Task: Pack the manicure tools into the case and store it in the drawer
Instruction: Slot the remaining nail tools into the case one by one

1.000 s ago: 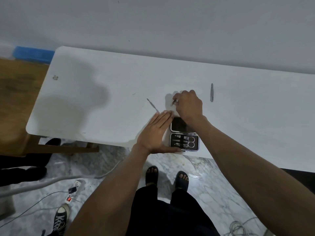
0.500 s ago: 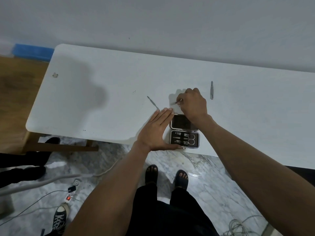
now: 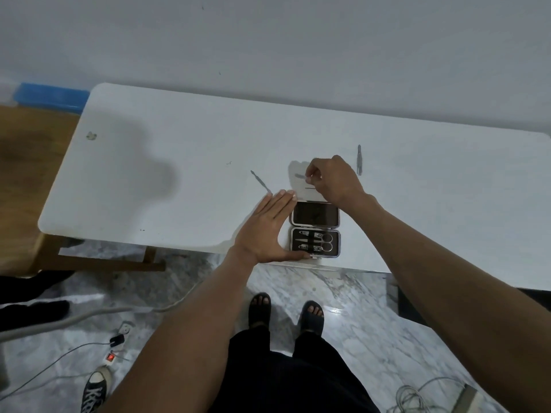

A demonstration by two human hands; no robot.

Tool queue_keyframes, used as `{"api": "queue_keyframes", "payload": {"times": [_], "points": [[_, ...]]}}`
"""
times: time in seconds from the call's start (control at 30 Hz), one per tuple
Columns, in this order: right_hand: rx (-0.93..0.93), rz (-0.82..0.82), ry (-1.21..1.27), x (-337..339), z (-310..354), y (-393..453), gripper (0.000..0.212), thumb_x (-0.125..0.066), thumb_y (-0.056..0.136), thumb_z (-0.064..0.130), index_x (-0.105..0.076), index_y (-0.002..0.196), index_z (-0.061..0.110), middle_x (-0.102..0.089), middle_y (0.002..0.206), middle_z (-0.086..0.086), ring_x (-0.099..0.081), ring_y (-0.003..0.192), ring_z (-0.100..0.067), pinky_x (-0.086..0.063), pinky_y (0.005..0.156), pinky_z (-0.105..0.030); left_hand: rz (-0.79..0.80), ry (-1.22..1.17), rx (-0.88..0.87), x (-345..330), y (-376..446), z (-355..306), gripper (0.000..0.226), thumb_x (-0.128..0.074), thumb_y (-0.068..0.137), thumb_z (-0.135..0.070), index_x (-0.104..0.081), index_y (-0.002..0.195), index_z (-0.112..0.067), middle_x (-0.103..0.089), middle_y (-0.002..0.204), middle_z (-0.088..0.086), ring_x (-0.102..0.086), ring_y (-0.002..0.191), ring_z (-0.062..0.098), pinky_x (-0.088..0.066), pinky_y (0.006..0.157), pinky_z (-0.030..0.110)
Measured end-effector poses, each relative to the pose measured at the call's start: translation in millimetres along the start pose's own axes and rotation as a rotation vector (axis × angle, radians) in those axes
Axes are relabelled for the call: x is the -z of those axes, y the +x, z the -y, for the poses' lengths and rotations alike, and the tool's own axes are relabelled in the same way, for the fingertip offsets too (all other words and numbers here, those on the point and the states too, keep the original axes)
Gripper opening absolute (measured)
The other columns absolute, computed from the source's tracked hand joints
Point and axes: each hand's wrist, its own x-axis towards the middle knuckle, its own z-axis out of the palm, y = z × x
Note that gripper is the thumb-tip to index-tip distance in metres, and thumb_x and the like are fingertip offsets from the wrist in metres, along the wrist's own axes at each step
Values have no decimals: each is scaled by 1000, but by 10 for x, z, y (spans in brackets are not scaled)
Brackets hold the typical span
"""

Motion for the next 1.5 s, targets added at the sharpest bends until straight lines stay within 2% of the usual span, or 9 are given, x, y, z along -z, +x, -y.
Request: {"api": "queue_keyframes", "payload": {"times": [0.13, 0.3, 0.4, 0.77, 0.97, 1.1, 1.2, 1.33, 1.5], "points": [[10, 14, 42, 53, -57, -186, 11, -68, 85, 12, -75, 94, 13, -75, 91, -4, -66, 89, -20, -52, 79, -32, -11, -9, -8, 2, -6, 4, 130, -56, 75, -93, -31, 163, -2, -27, 173, 11, -17, 163, 21, -14, 133, 47], [-94, 27, 80, 105, -138, -508, 8, -69, 82, 17, -75, 86, 19, -73, 89, 2, -63, 85, -14, -50, 75, -30, -7, 13, -8, -8, -8, 7, 130, -56, 74, -94, -32, 163, -2, -28, 172, 11, -20, 162, 21, -16, 132, 49], [-167, 40, 119, 110, -205, -676, 2, -72, 82, 19, -73, 82, 21, -70, 85, 4, -61, 81, -12, -43, 70, -25, 1, 26, -2, -17, -10, 25, 130, -55, 74, -95, -30, 164, -4, -25, 174, 9, -17, 163, 20, -15, 133, 48], [-320, 16, 232, -30, -335, -993, 8, -76, 78, 25, -72, 73, 29, -72, 77, 4, -64, 73, -11, -42, 60, -24, 5, 48, 6, -9, -17, -10, 129, -58, 75, -93, -28, 165, -5, -23, 174, 7, -14, 163, 18, -10, 134, 45], [-247, -16, 78, -95, -317, -1014, 2, -73, 80, 30, -73, 79, 30, -72, 81, 1, -64, 78, -17, -45, 65, -26, 6, 30, 6, -13, -21, 3, 128, -59, 75, -92, -27, 165, -6, -23, 175, 7, -14, 163, 18, -9, 134, 45], [-150, -5, -66, -80, -293, -1036, 12, -69, 82, 22, -76, 90, 26, -73, 91, -1, -62, 90, -23, -52, 73, -33, -4, 22, 1, -20, -23, -3, 129, -60, 75, -92, -27, 166, -6, -23, 175, 7, -14, 163, 18, -10, 134, 45], [-95, -19, -90, -51, -268, -1045, 18, -66, 83, 18, -74, 98, 25, -73, 90, -3, -61, 91, -26, -50, 70, -34, -5, 18, 2, -36, -26, 4, 129, -62, 75, -91, -26, 166, -6, -23, 175, 6, -13, 163, 17, -11, 134, 46], [-90, 19, -66, -13, -231, -991, 11, -68, 80, 19, -71, 89, 25, -73, 87, -1, -63, 83, -24, -48, 67, -31, -10, 10, 0, -44, -25, 14, 129, -63, 75, -90, -26, 166, -6, -23, 175, 6, -12, 164, 17, -11, 133, 46], [-84, 74, -58, 23, -233, -946, 10, -71, 80, 16, -73, 88, 21, -73, 89, -2, -65, 82, -22, -53, 74, -33, -28, 4, -3, -46, -22, 13, 130, -62, 74, -92, -28, 165, -5, -25, 174, 7, -15, 163, 18, -12, 133, 46]]}}
